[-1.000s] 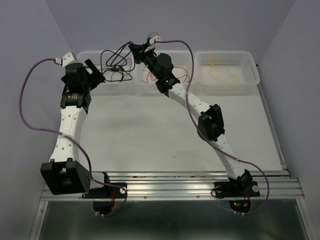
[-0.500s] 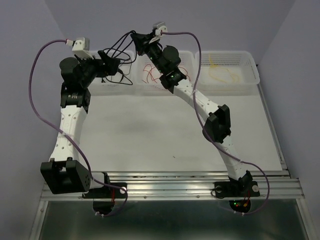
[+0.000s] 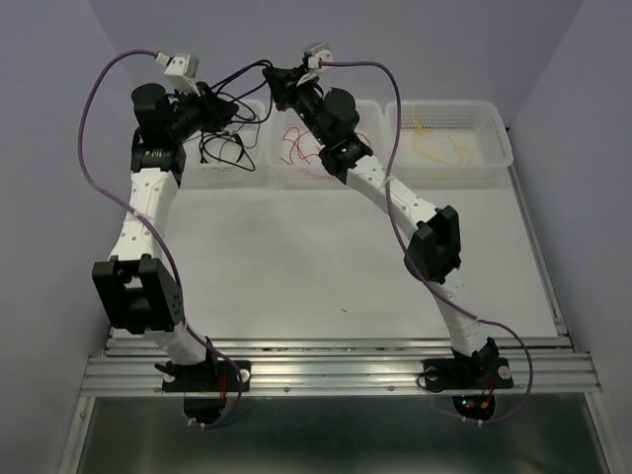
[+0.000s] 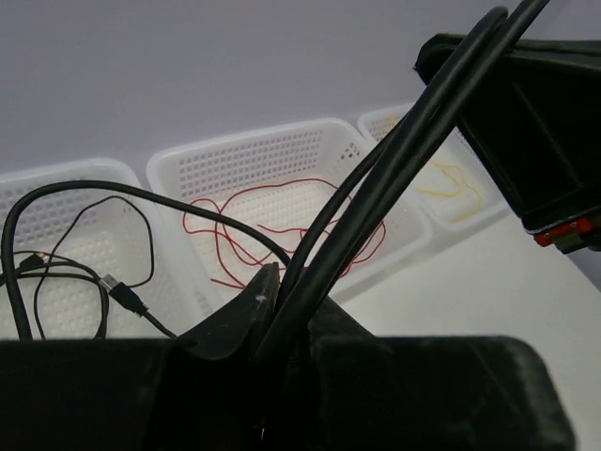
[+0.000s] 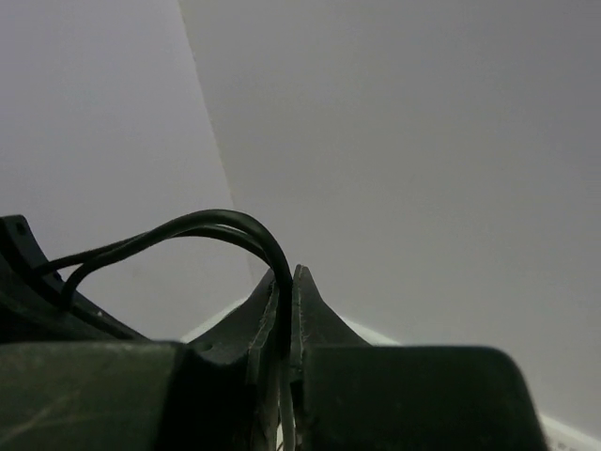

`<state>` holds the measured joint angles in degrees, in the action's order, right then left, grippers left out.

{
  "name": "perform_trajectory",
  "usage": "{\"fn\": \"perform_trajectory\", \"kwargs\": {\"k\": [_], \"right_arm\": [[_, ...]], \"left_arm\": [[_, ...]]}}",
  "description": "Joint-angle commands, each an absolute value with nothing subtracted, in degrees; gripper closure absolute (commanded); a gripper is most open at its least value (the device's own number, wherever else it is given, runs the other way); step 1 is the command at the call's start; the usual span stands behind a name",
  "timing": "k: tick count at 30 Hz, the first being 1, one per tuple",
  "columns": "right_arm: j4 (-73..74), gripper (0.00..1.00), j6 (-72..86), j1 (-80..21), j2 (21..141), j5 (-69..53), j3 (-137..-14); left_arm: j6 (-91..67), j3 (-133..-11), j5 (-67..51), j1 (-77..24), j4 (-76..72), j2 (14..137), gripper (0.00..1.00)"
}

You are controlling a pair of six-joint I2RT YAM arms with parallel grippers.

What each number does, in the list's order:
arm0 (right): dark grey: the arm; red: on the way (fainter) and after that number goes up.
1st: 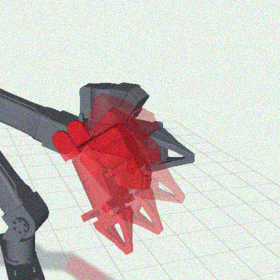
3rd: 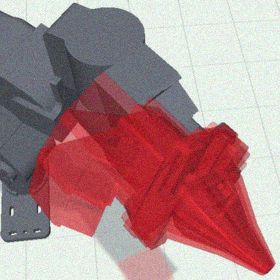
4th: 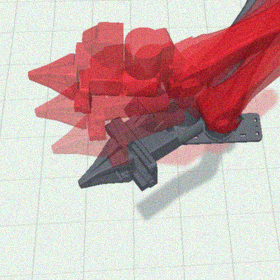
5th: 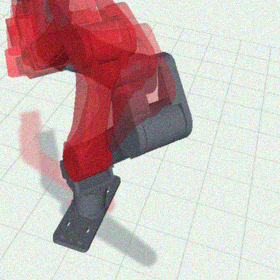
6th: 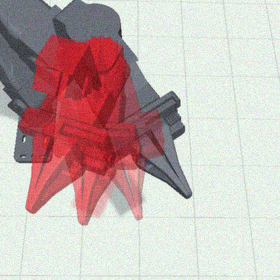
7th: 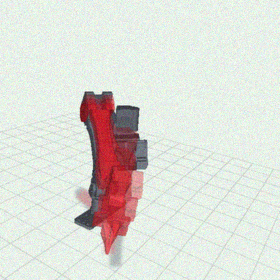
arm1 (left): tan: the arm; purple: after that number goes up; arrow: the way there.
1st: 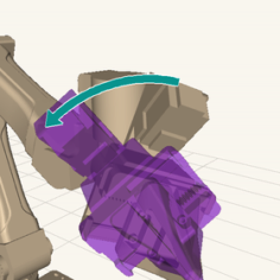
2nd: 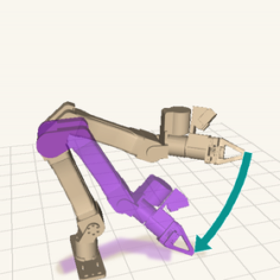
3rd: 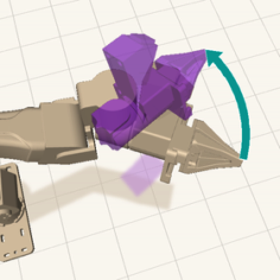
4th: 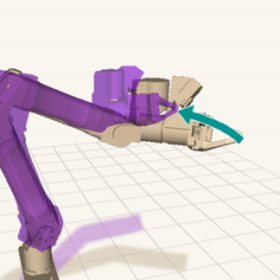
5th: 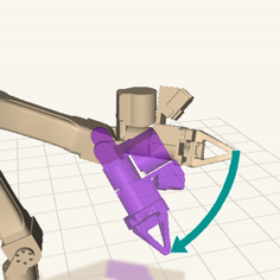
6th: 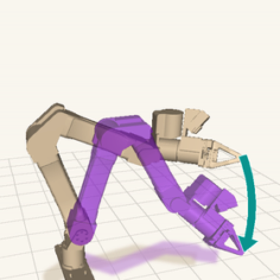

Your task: Untangle the cables

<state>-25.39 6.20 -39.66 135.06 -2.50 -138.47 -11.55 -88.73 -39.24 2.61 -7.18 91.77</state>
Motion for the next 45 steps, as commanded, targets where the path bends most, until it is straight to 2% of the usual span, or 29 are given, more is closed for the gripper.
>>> {"fn": "perform_trajectory", "kwargs": {"k": [1, 2, 3, 4, 5, 7, 12, 15, 18, 19, 20, 21, 23, 24, 25, 32, 34, 35, 36, 38, 39, 45], "right_arm": [[-25.23, 0.90, 3.08, -40.25, 129.47, -0.71, -134.48], [-24.62, 0.57, 2.55, -40.25, 128.85, -0.27, -133.43], [-23.83, 0.45, 1.68, -40.25, 127.37, -0.26, -132.29], [-22.43, 0.15, 1.67, -40.25, 126.31, 1.56, -129.23], [-21.80, 0.00, 1.76, -40.25, 124.99, 1.84, -127.20], [-20.14, 0.00, 2.28, -40.25, 120.34, 2.63, -122.28], [-19.07, 0.00, 1.93, -40.25, 108.04, 7.02, -99.79], [-18.72, 0.00, 3.51, -40.25, 99.78, 11.94, -87.74], [-17.32, 0.00, 4.74, -40.25, 93.18, 16.25, -79.12], [-17.14, 0.00, 4.83, -40.25, 90.90, 18.70, -77.54], [-16.70, 0.00, 5.27, -40.25, 90.88, 18.72, -76.21], [-16.26, 0.00, 5.36, -40.25, 89.14, 21.51, -75.24], [-14.07, 0.00, 5.97, -40.25, 87.98, 24.24, -73.66], [-13.63, 0.00, 6.67, -40.25, 87.20, 27.48, -73.39], [-12.49, 0.00, 6.85, -40.25, 86.84, 28.81, -72.87], [-8.53, 0.00, 14.66, -40.25, 84.73, 38.84, -70.67], [-3.73, 0.00, 24.05, -36.33, 83.59, 39.64, -70.31], [-1.52, 0.00, 27.74, -33.95, 83.06, 38.25, -69.96], [2.68, 0.00, 34.82, -30.97, 82.53, 31.97, -68.48], [3.86, 0.00, 38.92, -23.34, 80.17, 25.34, -65.41], [3.87, 0.00, 39.54, -21.99, 79.20, 23.31, -61.74], [7.46, 0.00, 37.63, -21.97, 70.68, 32.68, -54.76]], "left_arm": [[-14.67, -94.47, -34.41, 2.72, -12.93, 89.38, 1.00], [-14.68, -95.96, -31.84, 2.72, -11.61, 89.99, 1.00], [-14.76, -100.07, -28.51, 2.72, -8.30, 91.91, 1.00], [-14.94, -102.63, -22.13, 2.81, -6.43, 93.24, 1.00], [-15.03, -105.61, -19.19, 2.90, -4.68, 94.99, 1.00], [-15.91, -114.93, -11.91, 3.25, -0.28, 100.79, 1.00], [-16.26, -132.33, -10.03, 5.19, 4.30, 114.24, 1.00], [-13.89, -135.34, -6.77, 5.19, 4.56, 119.42, 1.00], [-12.92, -132.21, -6.85, 5.19, 3.53, 121.37, 1.00], [-12.83, -130.88, -7.90, 5.19, 2.99, 121.55, 0.91], [-12.83, -129.48, -8.08, 5.27, 2.29, 121.64, 0.91], [-12.66, -128.59, -8.35, 5.19, 2.11, 121.90, 0.69], [-12.22, -127.18, -9.05, 5.19, 3.60, 122.61, 0.37], [-12.39, -125.96, -9.14, 5.19, 4.39, 122.43, 0.15], [-12.39, -125.25, -9.40, 5.19, 4.39, 122.17, 0.03], [-12.21, -121.56, -9.93, 5.19, 6.77, 114.97, 0.01], [-12.83, -119.54, -10.10, 5.19, 7.99, 111.02, 0.01], [-13.70, -118.66, -9.93, 5.19, 8.69, 109.53, 0.01], [-14.32, -116.91, -9.50, 5.19, 11.31, 106.73, 0.01], [-15.63, -113.05, -9.14, 4.92, 13.18, 103.12, 0.01], [-16.86, -106.76, -6.62, 4.40, 14.05, 98.66, 0.01], [-22.85, -77.93, 2.02, -0.78, 8.71, 78.09, 0.01]]}}
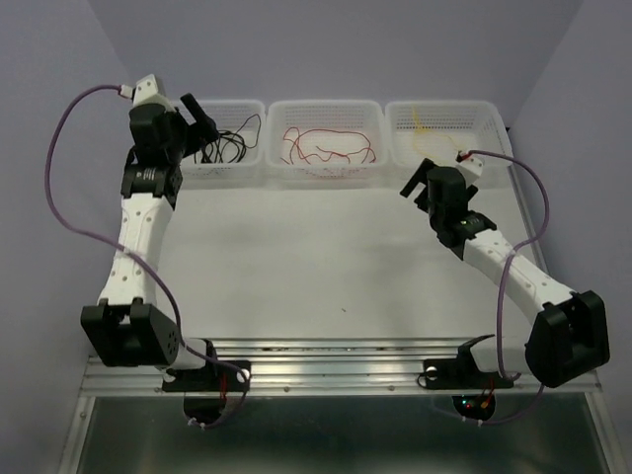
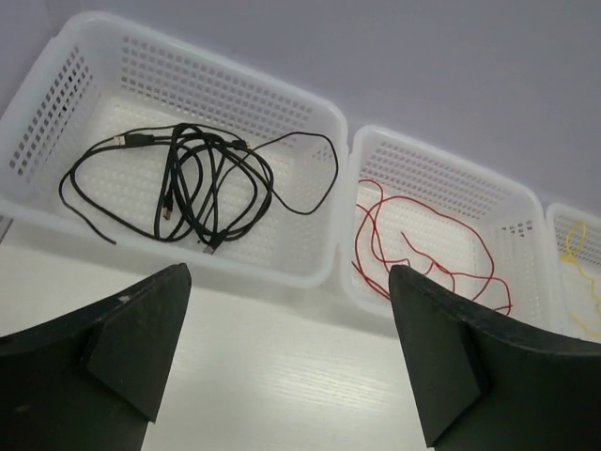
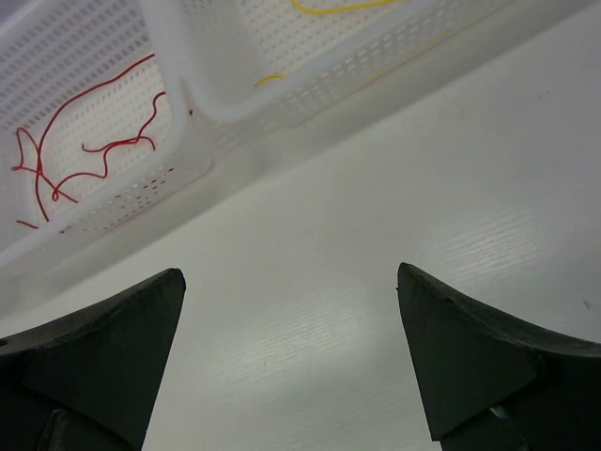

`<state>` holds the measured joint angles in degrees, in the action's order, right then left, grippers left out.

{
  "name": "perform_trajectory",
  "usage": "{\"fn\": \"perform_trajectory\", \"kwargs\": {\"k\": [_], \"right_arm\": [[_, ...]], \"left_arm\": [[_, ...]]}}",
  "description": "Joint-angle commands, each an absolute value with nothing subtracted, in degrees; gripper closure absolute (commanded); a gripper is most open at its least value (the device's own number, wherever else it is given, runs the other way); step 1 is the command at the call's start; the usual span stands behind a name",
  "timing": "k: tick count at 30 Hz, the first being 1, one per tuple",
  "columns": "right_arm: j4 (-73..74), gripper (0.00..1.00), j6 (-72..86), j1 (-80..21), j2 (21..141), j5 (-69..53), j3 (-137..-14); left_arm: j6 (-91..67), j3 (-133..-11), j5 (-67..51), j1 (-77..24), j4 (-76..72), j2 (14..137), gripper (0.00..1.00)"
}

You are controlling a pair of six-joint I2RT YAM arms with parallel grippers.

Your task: Untangle the cables

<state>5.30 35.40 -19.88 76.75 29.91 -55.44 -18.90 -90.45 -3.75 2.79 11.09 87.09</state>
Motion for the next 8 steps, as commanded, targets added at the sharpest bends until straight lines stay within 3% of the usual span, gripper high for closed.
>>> {"fn": "perform_trajectory", "kwargs": {"k": [1, 8], "right_arm": [[8.78, 0.00, 37.44, -21.97, 70.06, 33.04, -53.97], [9.93, 0.00, 36.56, -21.97, 66.97, 35.77, -51.15]], "left_arm": [[-22.94, -75.61, 2.28, -2.71, 8.18, 76.13, 0.01], [-24.00, -68.29, 3.16, -3.34, 8.26, 67.85, 0.01]]}}
